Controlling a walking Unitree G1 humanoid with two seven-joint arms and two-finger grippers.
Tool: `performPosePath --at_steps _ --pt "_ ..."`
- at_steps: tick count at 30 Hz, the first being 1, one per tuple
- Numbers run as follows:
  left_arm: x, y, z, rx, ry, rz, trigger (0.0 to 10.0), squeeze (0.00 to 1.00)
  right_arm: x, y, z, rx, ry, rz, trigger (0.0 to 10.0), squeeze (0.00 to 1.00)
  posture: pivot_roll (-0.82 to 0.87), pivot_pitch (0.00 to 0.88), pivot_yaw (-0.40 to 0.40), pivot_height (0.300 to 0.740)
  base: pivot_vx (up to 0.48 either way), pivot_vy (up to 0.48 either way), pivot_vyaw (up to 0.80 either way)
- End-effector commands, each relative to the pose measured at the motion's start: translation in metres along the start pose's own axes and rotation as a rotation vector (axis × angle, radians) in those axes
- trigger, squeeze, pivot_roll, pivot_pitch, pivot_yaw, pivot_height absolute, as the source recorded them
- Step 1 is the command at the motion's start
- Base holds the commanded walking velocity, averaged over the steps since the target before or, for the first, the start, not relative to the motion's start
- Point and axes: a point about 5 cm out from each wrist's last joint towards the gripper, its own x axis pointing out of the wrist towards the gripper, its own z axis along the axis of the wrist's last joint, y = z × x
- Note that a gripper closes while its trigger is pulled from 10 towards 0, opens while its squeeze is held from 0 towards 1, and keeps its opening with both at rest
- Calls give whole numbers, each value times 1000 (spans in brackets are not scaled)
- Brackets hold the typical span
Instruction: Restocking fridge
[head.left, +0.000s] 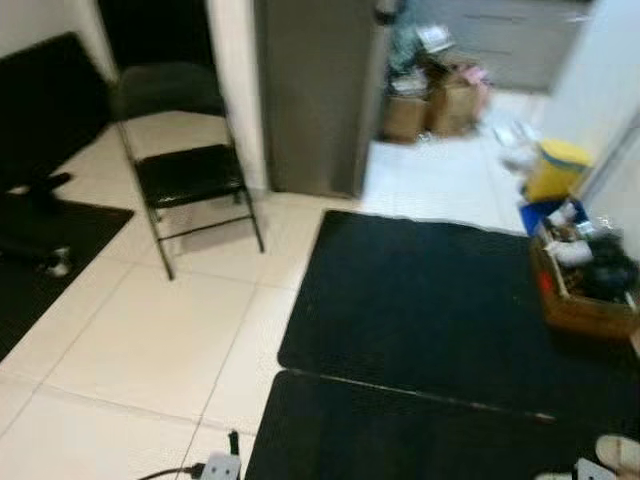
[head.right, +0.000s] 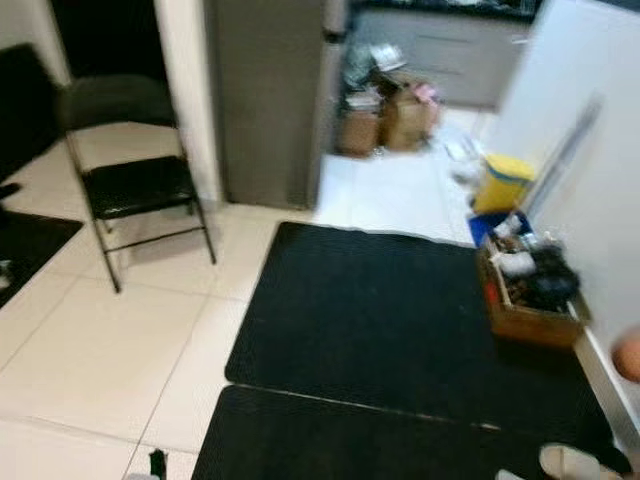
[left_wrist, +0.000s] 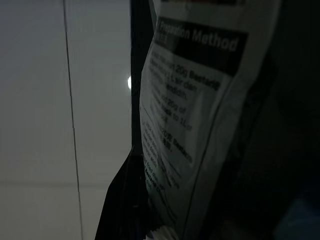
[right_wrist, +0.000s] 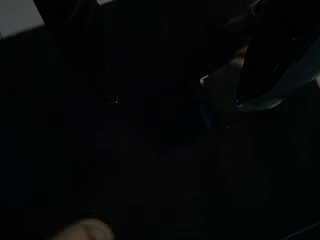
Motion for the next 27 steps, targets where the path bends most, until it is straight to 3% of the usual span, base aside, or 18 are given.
performPosePath --at_steps 1,15,27 --pt "-1 -4 -4 -22 -2 -3 10000 0 1 4 5 -3 -15 7 10000 0 -1 0 -30 740 0 0 -788" --pt "1 -4 4 -18 -21 -19 10000 0 2 6 4 17 -17 5 10000 0 -6 0 -14 740 0 0 -788" --pt "1 -9 2 -27 -7 -61 10000 0 1 4 4 12 -30 -4 10000 0 -9 0 -16 740 0 0 0"
